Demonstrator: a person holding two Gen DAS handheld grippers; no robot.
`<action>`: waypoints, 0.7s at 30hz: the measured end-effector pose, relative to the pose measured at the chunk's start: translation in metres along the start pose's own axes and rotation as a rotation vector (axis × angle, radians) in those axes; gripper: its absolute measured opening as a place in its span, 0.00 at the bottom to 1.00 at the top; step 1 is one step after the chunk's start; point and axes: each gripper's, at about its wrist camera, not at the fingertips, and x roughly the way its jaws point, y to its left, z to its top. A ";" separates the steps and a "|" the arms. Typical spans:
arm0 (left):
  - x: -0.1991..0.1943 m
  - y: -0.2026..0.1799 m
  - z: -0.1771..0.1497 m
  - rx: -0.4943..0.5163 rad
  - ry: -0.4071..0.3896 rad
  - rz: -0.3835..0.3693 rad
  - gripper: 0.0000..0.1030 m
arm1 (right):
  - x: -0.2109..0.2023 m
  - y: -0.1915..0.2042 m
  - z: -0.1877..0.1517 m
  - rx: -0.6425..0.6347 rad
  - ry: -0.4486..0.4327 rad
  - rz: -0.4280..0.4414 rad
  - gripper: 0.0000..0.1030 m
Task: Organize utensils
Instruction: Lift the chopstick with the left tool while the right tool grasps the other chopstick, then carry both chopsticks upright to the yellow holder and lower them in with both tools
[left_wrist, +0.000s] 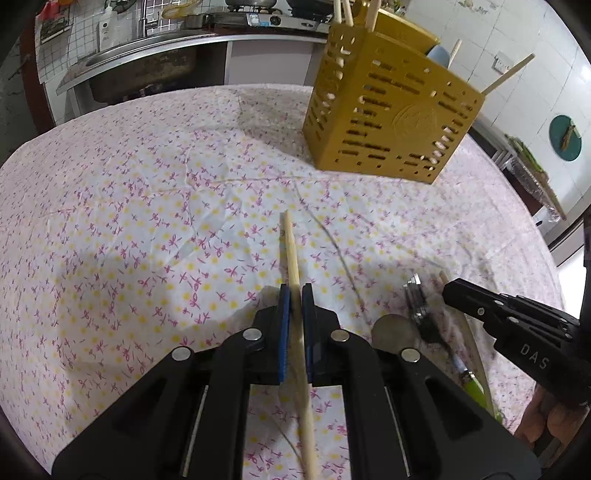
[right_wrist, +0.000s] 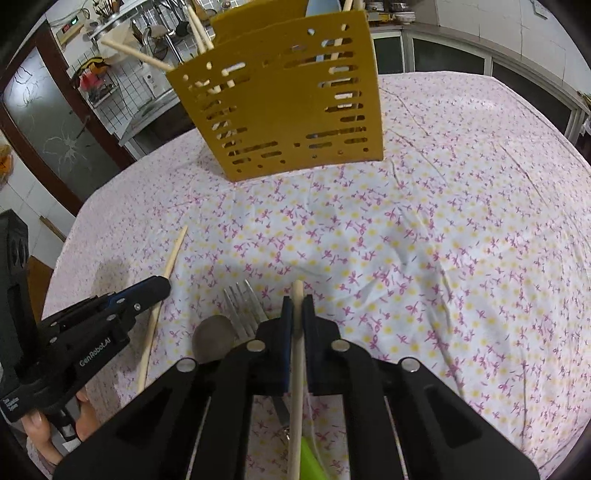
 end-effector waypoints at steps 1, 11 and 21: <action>-0.003 -0.001 0.001 0.002 -0.008 -0.008 0.04 | -0.002 -0.002 0.000 0.004 -0.002 0.007 0.06; -0.028 -0.006 -0.002 -0.001 -0.069 -0.073 0.04 | -0.029 -0.016 -0.002 0.003 -0.063 0.087 0.06; -0.063 -0.008 -0.003 -0.006 -0.126 -0.126 0.04 | -0.082 -0.022 0.005 -0.066 -0.154 0.150 0.06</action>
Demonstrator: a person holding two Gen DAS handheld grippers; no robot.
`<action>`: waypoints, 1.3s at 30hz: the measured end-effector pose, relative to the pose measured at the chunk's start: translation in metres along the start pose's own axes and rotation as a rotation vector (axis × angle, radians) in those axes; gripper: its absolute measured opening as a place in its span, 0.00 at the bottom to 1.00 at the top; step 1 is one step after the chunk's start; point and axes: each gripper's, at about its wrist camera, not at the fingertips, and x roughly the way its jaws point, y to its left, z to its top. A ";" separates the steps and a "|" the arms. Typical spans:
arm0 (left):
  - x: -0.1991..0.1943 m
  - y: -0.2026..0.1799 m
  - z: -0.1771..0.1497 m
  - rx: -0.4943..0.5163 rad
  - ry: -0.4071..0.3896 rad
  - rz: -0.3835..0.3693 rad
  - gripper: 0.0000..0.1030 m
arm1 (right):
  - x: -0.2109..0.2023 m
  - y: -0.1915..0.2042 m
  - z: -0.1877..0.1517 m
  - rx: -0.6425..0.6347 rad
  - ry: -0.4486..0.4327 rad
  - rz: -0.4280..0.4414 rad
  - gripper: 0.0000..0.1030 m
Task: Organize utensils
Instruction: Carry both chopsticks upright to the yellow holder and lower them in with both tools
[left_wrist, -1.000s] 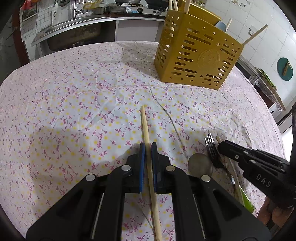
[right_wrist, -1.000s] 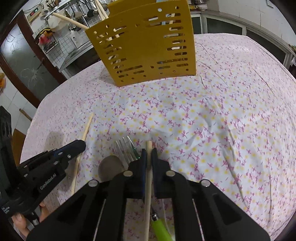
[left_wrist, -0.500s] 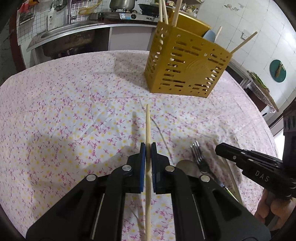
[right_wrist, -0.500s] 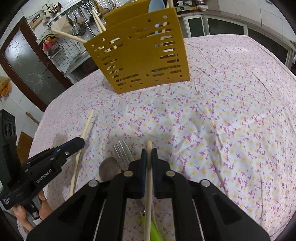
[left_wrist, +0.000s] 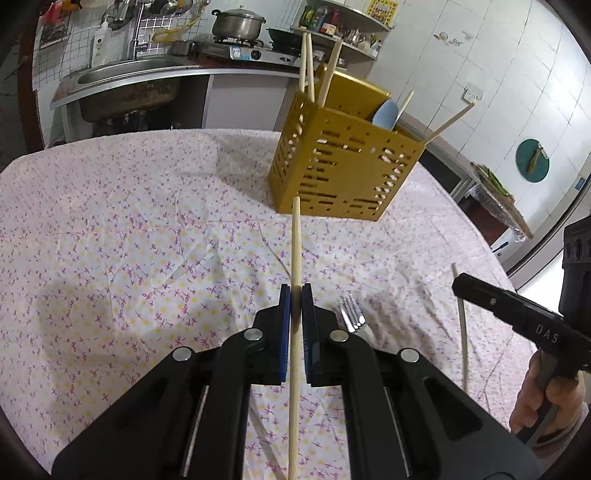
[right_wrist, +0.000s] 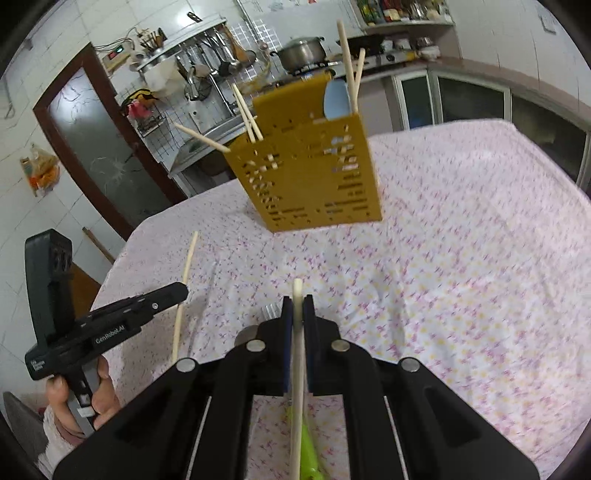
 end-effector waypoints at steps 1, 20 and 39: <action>-0.002 -0.002 0.001 0.004 -0.004 -0.001 0.04 | -0.006 -0.002 0.003 -0.002 -0.014 0.003 0.06; -0.057 -0.051 0.062 0.096 -0.172 0.014 0.04 | -0.075 0.003 0.089 -0.074 -0.331 -0.058 0.06; -0.086 -0.091 0.158 0.169 -0.310 0.043 0.04 | -0.096 0.026 0.185 -0.125 -0.603 -0.111 0.06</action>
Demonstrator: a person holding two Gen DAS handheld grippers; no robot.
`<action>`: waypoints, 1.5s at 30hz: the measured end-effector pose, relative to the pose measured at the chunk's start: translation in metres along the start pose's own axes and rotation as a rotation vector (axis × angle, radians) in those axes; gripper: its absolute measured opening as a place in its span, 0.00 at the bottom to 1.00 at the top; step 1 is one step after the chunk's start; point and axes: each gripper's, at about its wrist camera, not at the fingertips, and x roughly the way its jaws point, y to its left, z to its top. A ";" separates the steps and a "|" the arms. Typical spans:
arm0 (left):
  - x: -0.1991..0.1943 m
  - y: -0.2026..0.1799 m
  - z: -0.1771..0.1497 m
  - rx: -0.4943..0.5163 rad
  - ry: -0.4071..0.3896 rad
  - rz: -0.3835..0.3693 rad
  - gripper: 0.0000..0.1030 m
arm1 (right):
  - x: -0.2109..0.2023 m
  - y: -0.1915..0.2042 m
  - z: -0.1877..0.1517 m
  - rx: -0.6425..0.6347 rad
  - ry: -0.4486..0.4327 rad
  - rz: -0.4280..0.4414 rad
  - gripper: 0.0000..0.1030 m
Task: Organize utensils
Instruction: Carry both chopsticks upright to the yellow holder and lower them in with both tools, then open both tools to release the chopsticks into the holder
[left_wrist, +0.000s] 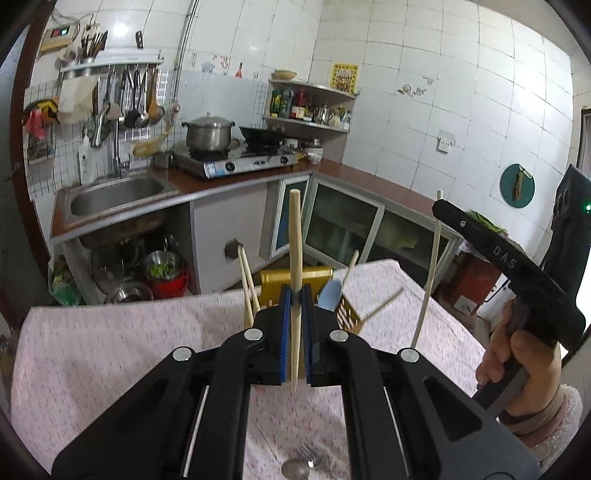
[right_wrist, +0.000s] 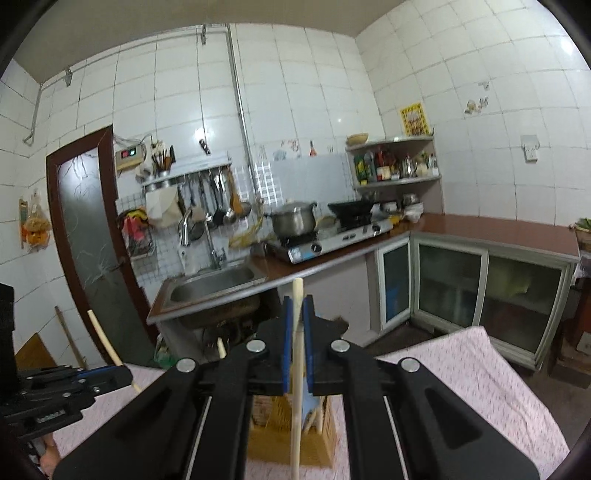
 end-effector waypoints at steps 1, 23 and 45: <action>0.000 -0.001 0.005 0.009 -0.006 0.003 0.04 | 0.002 0.000 0.008 0.000 -0.017 -0.006 0.06; 0.075 -0.014 0.032 0.087 -0.140 0.136 0.04 | 0.037 -0.001 0.021 -0.003 -0.195 -0.018 0.06; 0.110 0.022 -0.057 0.048 -0.100 0.151 0.08 | 0.056 0.006 -0.060 -0.145 -0.146 -0.025 0.06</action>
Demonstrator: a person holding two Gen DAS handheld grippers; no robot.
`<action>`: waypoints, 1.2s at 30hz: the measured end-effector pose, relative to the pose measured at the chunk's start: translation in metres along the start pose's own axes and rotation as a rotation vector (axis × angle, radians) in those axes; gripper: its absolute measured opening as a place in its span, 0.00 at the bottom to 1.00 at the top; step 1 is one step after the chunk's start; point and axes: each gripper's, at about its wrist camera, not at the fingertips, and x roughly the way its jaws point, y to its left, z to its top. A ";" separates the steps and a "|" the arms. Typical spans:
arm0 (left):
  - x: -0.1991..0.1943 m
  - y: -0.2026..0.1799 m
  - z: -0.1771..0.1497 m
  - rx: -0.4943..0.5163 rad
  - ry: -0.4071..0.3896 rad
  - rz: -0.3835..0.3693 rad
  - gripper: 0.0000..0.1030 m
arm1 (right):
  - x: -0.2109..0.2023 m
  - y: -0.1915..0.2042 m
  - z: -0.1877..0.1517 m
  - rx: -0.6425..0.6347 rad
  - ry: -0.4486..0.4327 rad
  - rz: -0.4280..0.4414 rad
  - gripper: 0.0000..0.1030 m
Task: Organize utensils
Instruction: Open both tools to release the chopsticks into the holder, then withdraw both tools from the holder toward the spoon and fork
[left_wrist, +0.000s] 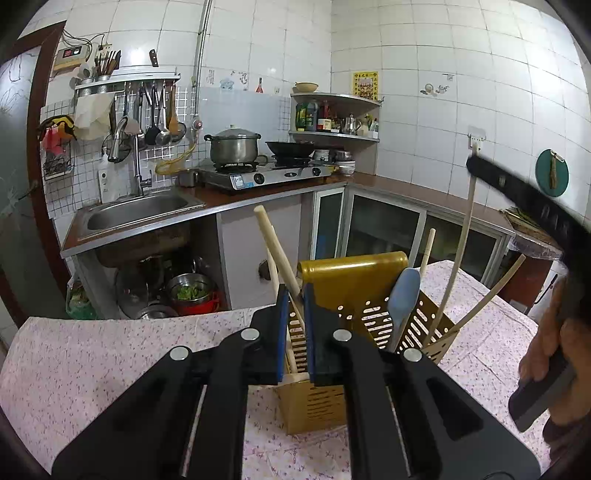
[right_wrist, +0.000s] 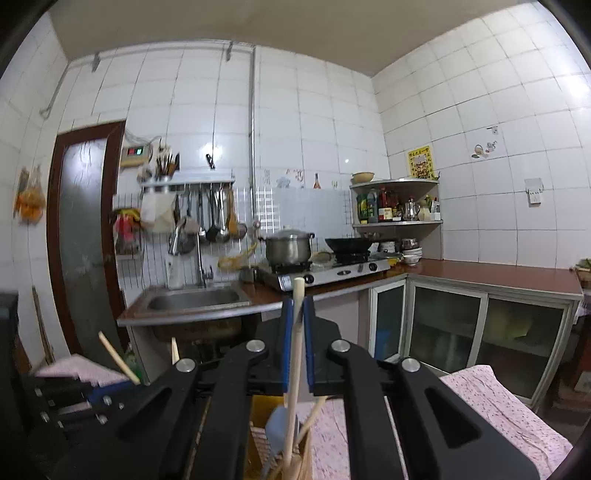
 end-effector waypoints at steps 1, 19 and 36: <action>-0.002 0.001 0.001 -0.010 0.005 -0.002 0.11 | -0.001 0.001 -0.002 -0.010 0.011 0.000 0.07; -0.115 0.052 0.003 -0.118 0.013 0.197 0.95 | -0.070 -0.011 -0.019 0.041 0.213 -0.055 0.89; -0.137 0.039 -0.130 -0.174 0.218 0.167 0.95 | -0.127 0.009 -0.117 0.086 0.401 -0.104 0.95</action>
